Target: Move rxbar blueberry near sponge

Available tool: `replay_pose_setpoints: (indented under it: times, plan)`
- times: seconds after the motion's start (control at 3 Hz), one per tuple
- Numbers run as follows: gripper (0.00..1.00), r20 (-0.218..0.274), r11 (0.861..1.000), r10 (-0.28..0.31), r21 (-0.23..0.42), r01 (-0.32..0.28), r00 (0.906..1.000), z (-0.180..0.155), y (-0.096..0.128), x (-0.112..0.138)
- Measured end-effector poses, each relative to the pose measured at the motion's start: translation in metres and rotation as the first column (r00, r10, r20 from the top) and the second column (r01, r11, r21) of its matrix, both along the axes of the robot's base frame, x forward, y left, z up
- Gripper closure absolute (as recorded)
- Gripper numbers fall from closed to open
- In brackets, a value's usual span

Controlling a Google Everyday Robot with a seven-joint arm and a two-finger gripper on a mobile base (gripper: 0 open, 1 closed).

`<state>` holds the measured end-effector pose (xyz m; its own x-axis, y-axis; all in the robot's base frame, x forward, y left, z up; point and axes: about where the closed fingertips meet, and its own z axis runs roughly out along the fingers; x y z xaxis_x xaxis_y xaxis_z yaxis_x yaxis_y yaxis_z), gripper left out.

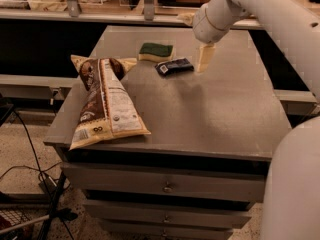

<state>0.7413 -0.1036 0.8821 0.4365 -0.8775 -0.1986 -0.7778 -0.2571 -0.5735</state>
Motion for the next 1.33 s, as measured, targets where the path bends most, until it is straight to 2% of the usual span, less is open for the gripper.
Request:
replay_pose_setpoints:
  times: [0.33,0.67,1.0,1.33]
  plan:
    - [0.0,-0.025,1.0,-0.031,0.001,0.031,0.9992,0.023,-0.02,0.003]
    - [0.0,-0.039,0.997,-0.069,0.04,0.07,0.9969,0.051,-0.049,0.0]
    - [0.0,-0.063,0.987,-0.097,0.122,0.104,0.9934,0.065,-0.074,-0.007]
    - [0.0,-0.062,0.981,-0.098,0.163,0.107,0.9933,0.074,-0.079,-0.008]
